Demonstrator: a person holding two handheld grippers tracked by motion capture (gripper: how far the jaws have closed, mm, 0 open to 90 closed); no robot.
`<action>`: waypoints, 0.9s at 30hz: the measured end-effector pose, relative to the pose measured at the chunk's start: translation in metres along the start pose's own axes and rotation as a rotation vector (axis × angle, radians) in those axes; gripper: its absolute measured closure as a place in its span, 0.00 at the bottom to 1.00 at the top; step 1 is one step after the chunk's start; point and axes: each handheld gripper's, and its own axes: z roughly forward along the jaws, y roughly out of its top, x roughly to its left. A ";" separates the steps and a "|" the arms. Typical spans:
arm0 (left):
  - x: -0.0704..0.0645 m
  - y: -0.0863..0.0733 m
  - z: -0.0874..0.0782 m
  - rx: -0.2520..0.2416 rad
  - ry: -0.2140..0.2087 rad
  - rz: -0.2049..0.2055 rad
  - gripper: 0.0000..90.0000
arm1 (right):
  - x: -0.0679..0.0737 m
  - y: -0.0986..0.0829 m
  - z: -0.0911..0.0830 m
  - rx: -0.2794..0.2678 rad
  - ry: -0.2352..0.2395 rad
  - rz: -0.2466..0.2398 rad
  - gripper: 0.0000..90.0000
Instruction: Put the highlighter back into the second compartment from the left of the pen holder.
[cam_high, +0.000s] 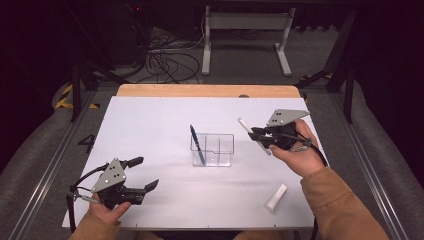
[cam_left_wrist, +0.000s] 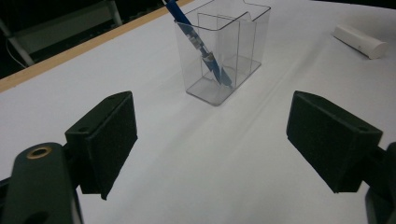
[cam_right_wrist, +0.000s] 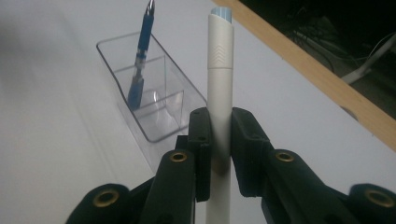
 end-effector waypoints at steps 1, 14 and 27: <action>0.000 0.000 0.000 0.000 0.000 0.000 0.19 | 0.001 0.001 0.000 -0.019 0.001 0.009 0.88; -0.001 0.000 0.000 0.001 -0.001 0.003 0.19 | 0.013 0.011 0.000 -0.245 0.032 0.091 0.88; -0.001 0.000 0.000 0.001 0.000 0.004 0.19 | 0.025 0.019 0.011 -0.394 0.081 0.150 0.88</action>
